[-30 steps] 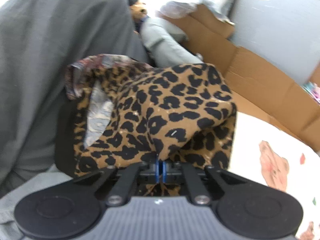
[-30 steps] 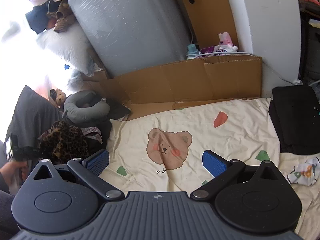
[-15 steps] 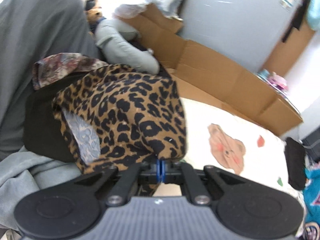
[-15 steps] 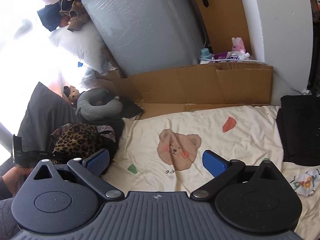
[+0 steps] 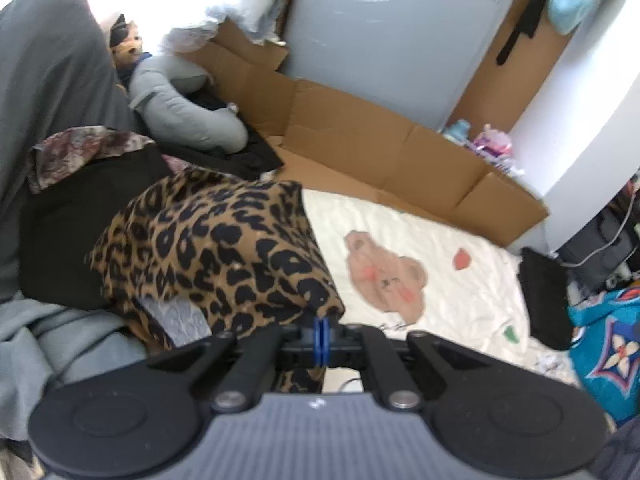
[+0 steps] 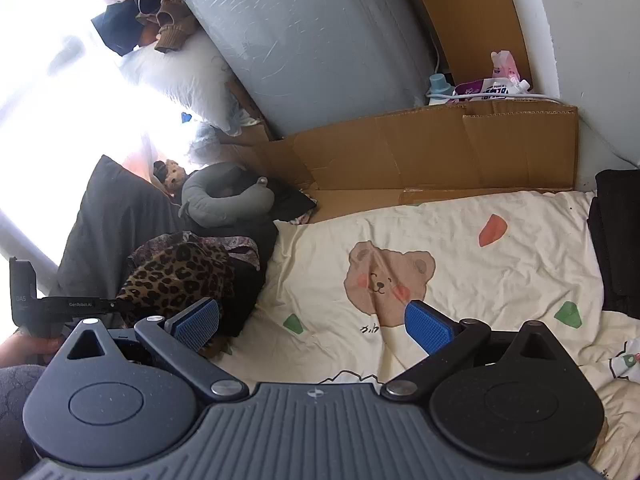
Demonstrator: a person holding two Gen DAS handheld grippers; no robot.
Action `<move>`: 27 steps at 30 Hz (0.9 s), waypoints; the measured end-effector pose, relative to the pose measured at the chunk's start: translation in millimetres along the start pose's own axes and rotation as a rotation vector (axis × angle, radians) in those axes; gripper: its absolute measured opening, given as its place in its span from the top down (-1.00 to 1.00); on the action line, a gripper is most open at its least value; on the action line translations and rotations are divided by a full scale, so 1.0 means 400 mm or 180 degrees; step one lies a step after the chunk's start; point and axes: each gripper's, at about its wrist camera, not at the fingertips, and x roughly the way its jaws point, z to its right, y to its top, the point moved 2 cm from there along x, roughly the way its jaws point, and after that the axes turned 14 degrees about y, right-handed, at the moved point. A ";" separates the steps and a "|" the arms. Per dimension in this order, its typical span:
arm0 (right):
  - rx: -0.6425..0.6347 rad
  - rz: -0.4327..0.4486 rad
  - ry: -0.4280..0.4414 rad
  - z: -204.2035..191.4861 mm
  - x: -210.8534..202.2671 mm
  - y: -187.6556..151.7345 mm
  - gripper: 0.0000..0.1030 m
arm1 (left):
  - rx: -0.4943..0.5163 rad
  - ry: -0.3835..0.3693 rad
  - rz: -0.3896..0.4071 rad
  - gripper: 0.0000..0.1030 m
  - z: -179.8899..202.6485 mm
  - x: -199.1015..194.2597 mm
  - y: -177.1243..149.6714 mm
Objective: Fold clothes
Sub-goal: 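Pull the leopard-print pants out and lower them onto the sheet with the left gripper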
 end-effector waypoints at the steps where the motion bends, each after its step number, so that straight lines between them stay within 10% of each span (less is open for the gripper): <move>1: -0.0011 0.0008 0.0007 0.000 -0.001 0.001 -0.98 | -0.0006 -0.0033 0.0004 0.97 0.014 0.000 -0.002; 15: 0.0054 0.0137 -0.0024 0.044 -0.034 0.024 -0.98 | 0.0371 -0.0629 0.0097 1.00 0.288 -0.019 0.001; 23: 0.0110 0.0116 -0.0107 0.070 -0.032 0.021 -0.98 | 0.0498 -0.0466 0.0092 0.98 0.342 -0.010 0.007; 27: 0.0132 0.0033 -0.0146 0.085 -0.019 0.009 -0.98 | 0.0379 -0.0224 -0.0053 0.65 0.273 0.049 -0.022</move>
